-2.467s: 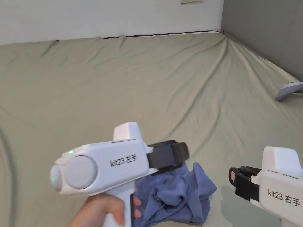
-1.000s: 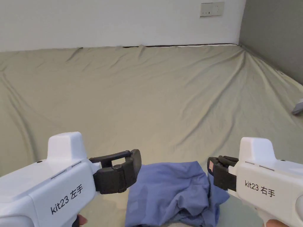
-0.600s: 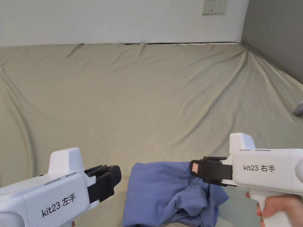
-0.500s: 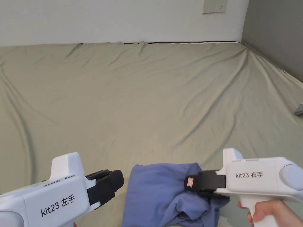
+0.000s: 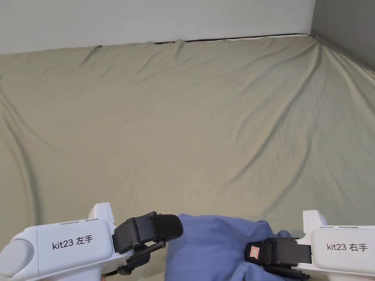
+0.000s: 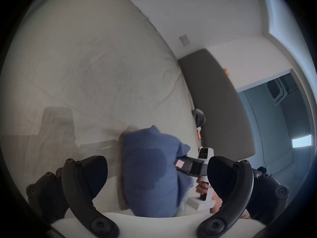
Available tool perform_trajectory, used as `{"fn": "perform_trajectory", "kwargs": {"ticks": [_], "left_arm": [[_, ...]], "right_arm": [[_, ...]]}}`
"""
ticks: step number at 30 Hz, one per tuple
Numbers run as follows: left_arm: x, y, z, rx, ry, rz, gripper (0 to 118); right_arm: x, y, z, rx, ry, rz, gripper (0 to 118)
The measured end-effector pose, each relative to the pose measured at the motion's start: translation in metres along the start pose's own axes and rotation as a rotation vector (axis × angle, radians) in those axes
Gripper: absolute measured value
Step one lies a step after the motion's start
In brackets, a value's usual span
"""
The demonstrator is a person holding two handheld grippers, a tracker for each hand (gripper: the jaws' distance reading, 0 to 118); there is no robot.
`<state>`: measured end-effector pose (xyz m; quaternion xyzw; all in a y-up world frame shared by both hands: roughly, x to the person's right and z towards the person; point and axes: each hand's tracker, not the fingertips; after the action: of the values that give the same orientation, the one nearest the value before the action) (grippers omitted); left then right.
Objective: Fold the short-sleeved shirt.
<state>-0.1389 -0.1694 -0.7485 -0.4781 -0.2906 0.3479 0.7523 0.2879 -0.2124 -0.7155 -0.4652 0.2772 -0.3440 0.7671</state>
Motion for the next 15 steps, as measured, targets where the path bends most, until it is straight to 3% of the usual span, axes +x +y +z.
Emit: {"fn": "perform_trajectory", "kwargs": {"ticks": [2, 5, 7, 11, 12, 13, 14, 15], "left_arm": [[-0.007, 0.005, -0.005, -0.036, 0.01, 0.026, 115], [-0.017, 0.008, -0.026, -0.128, -0.144, 0.077, 115], [-0.022, 0.01, -0.042, -0.169, -0.17, 0.131, 115], [-0.013, 0.005, -0.07, -0.232, -0.223, 0.075, 114], [-0.006, 0.002, -0.073, -0.242, -0.159, 0.058, 112], [-0.002, 0.001, -0.074, -0.234, -0.127, 0.046, 106], [0.001, 0.0, -0.073, -0.209, -0.093, 0.031, 88], [0.006, 0.0, -0.069, -0.179, -0.016, 0.003, 38]], "right_arm": [[0.0, 0.0, 0.0, 0.0, 0.001, 0.007, 0], [0.0, 0.0, 0.0, -0.001, 0.004, 0.004, 0], [-0.001, 0.0, -0.001, -0.004, 0.004, 0.006, 0], [-0.001, 0.002, -0.001, -0.012, 0.004, 0.014, 0], [-0.001, 0.002, 0.0, -0.012, 0.004, 0.012, 0], [-0.001, 0.003, 0.0, -0.013, 0.006, 0.01, 0], [-0.001, 0.003, 0.0, -0.014, 0.004, 0.011, 0], [-0.003, 0.003, 0.001, -0.011, -0.001, 0.014, 0]]}}
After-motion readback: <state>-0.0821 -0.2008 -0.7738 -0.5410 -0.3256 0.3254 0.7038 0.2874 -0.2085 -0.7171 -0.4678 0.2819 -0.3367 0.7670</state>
